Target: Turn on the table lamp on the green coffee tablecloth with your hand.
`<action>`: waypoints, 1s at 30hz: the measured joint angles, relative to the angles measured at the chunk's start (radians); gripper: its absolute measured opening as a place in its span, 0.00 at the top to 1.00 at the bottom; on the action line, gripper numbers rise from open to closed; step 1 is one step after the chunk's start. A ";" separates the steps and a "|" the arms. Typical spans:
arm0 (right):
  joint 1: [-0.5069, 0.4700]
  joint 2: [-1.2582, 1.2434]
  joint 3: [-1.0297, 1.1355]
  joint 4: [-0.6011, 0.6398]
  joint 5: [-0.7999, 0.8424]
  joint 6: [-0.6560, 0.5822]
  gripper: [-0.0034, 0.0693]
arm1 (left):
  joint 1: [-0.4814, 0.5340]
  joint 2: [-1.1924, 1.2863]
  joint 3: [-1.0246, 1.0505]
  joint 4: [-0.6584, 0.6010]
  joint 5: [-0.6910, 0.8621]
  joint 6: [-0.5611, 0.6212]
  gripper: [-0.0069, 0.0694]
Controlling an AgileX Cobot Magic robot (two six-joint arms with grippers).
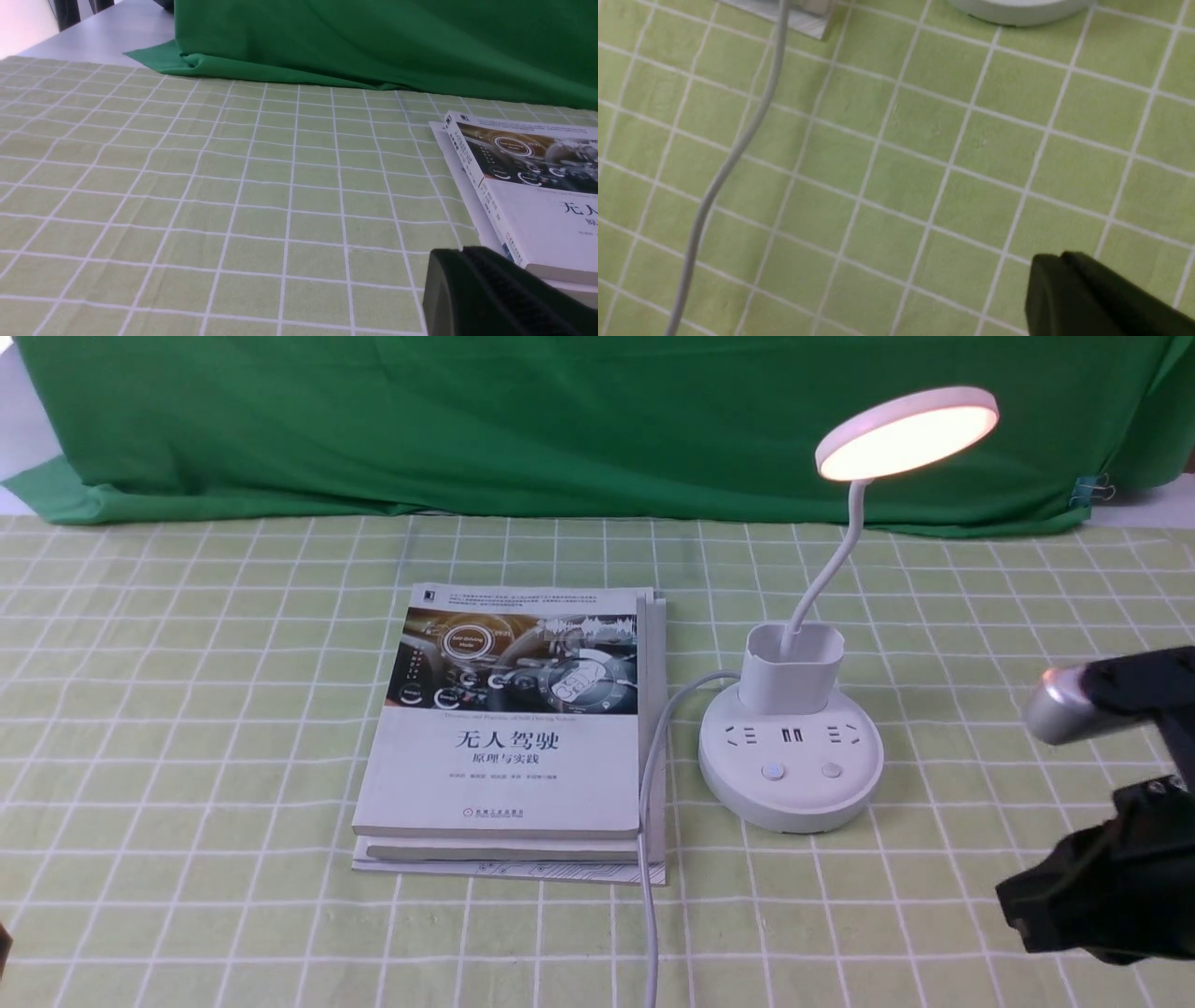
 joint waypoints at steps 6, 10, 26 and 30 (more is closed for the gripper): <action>0.000 -0.193 0.008 0.000 -0.037 0.019 0.87 | 0.000 0.000 0.000 0.000 0.000 0.000 0.91; 0.000 -0.277 0.009 0.000 -0.082 0.019 0.86 | 0.000 0.000 0.000 0.000 0.000 0.000 0.91; -0.322 -0.852 0.480 -0.050 -0.420 -0.189 0.92 | 0.000 0.000 0.000 0.000 0.000 0.000 0.91; -0.331 -0.929 0.590 -0.050 -0.480 -0.189 0.92 | 0.000 0.000 0.000 0.000 0.000 0.000 0.91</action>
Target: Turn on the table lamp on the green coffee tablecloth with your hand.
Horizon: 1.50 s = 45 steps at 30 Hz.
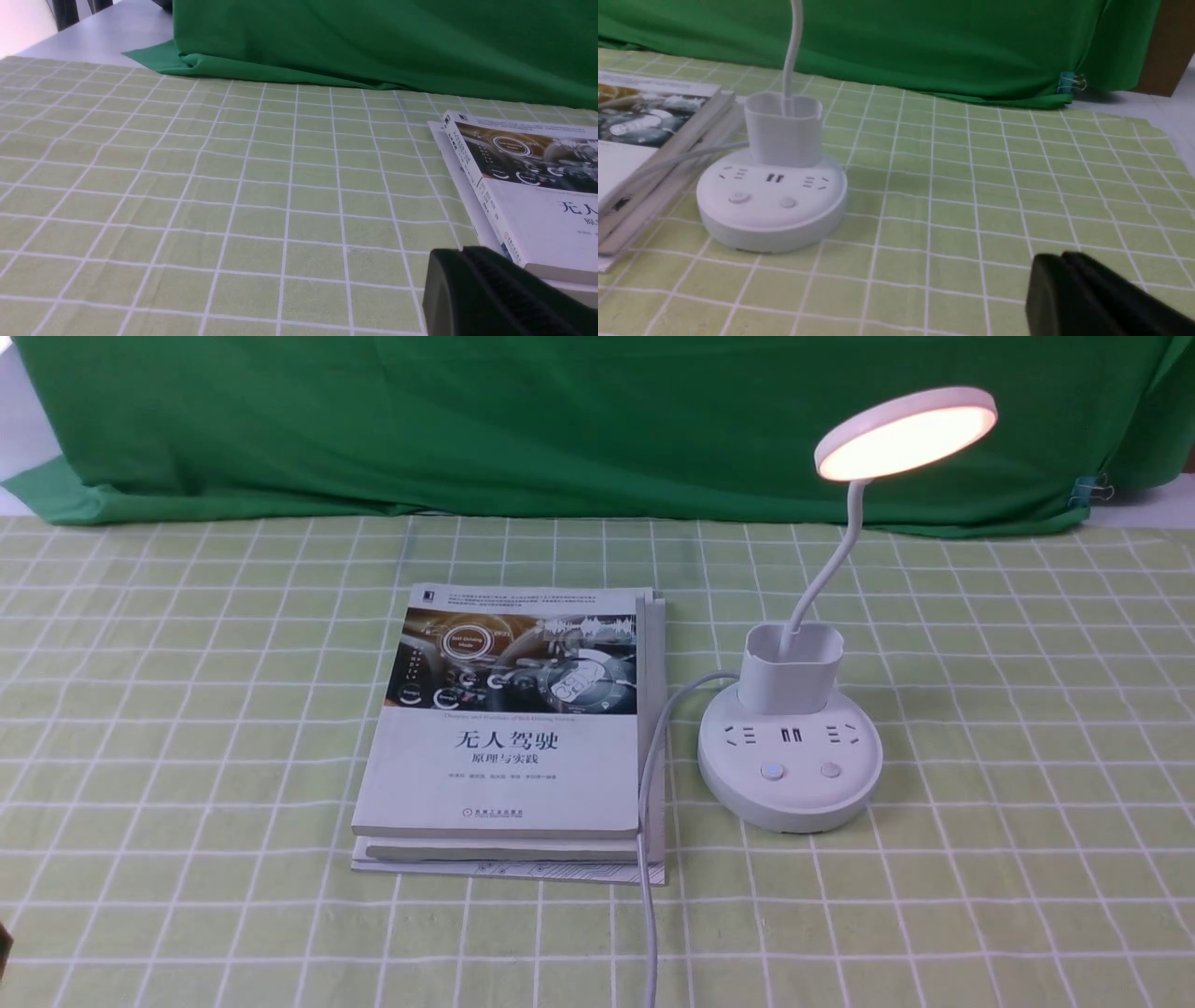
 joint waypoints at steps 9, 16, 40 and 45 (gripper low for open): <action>0.000 -0.099 0.127 0.000 -0.055 0.026 0.92 | 0.000 0.000 0.000 0.000 0.000 0.000 0.91; 0.000 -0.099 0.127 0.000 -0.046 0.030 0.91 | 0.000 0.000 0.000 0.000 0.003 0.000 0.91; 0.000 -0.099 0.127 0.000 -0.046 0.052 0.84 | 0.000 0.000 0.000 0.000 0.003 0.000 0.91; 0.000 -0.099 0.127 0.000 -0.046 0.052 0.83 | 0.000 0.000 0.000 0.000 0.003 0.000 0.91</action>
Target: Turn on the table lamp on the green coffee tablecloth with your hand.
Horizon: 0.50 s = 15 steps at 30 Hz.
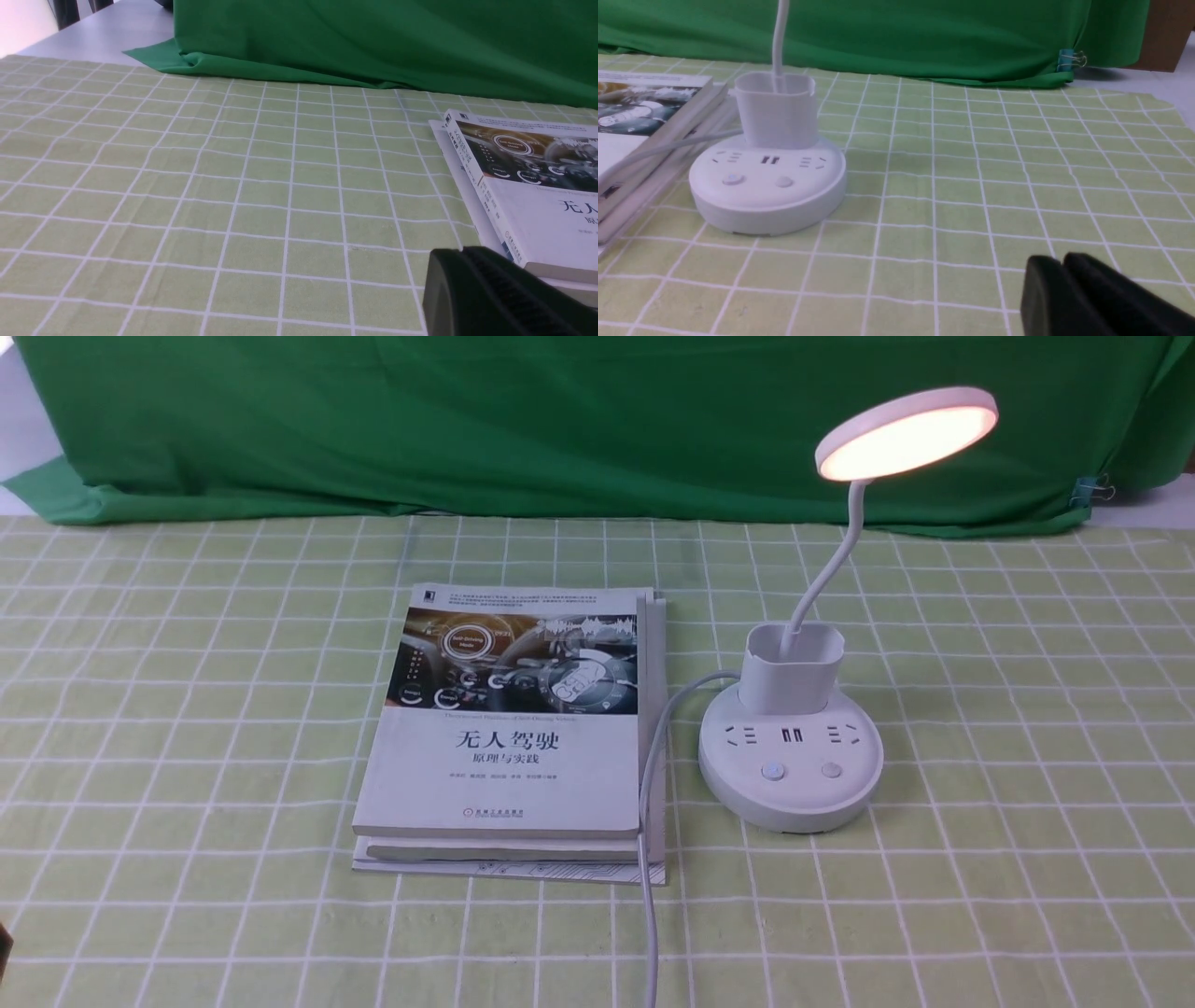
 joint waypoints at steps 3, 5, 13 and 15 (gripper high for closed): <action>0.000 0.000 0.000 0.000 0.000 0.000 0.82 | 0.000 0.000 0.000 0.000 0.000 0.000 0.91; 0.000 0.000 0.000 0.000 0.000 0.000 0.82 | 0.000 0.000 0.000 0.000 0.000 0.000 0.91; 0.000 0.000 0.000 0.000 0.000 0.000 0.79 | 0.000 0.000 0.000 0.000 0.000 0.000 0.91; 0.000 0.000 0.000 0.000 0.000 0.000 0.79 | 0.000 0.000 0.000 0.000 0.000 0.000 0.91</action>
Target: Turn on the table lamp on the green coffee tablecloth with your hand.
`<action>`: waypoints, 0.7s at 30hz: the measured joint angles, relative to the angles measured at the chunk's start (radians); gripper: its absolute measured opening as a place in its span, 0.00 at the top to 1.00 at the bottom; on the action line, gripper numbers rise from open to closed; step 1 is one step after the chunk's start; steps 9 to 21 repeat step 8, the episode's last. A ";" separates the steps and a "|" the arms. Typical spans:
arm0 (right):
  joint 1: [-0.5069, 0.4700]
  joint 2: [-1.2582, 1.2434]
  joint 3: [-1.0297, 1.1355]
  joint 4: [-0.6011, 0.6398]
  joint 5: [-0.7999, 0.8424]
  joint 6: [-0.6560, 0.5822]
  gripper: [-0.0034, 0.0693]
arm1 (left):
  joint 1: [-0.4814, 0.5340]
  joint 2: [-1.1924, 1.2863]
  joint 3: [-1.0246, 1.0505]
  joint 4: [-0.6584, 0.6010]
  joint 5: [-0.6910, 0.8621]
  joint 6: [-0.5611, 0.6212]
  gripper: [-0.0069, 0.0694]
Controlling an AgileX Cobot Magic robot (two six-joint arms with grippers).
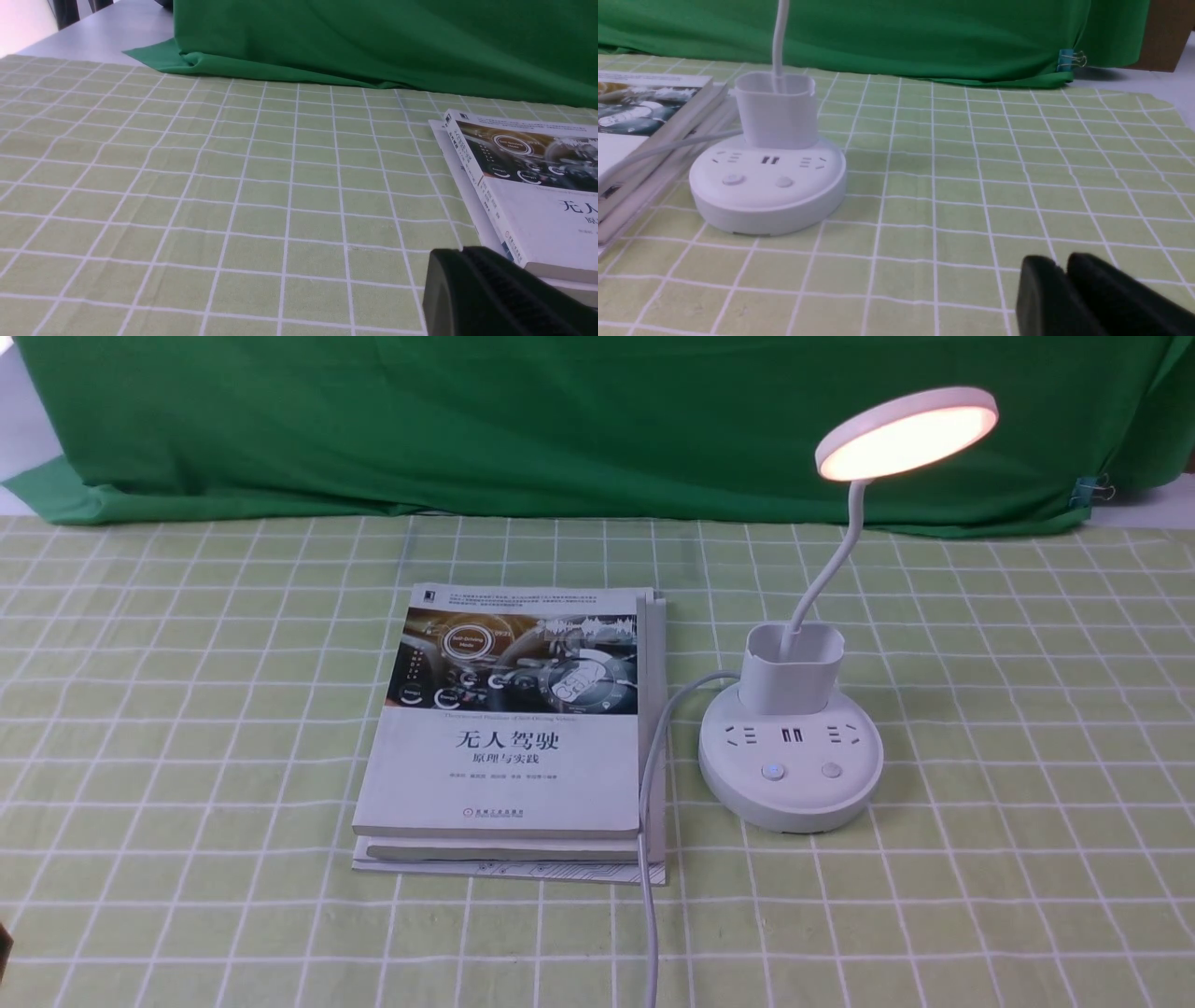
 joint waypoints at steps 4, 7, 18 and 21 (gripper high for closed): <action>0.000 0.000 0.000 0.000 0.000 0.000 0.78 | 0.000 0.000 0.000 0.000 0.000 0.000 0.91; 0.000 0.000 0.000 0.000 0.000 0.000 0.76 | 0.000 0.000 0.000 0.000 0.000 0.000 0.91; 0.000 0.000 0.000 0.000 0.000 0.000 0.76 | 0.000 0.000 0.000 0.000 0.000 0.000 0.91; 0.000 0.000 0.000 0.000 0.000 0.000 0.76 | 0.000 0.000 0.000 0.000 0.000 0.000 0.91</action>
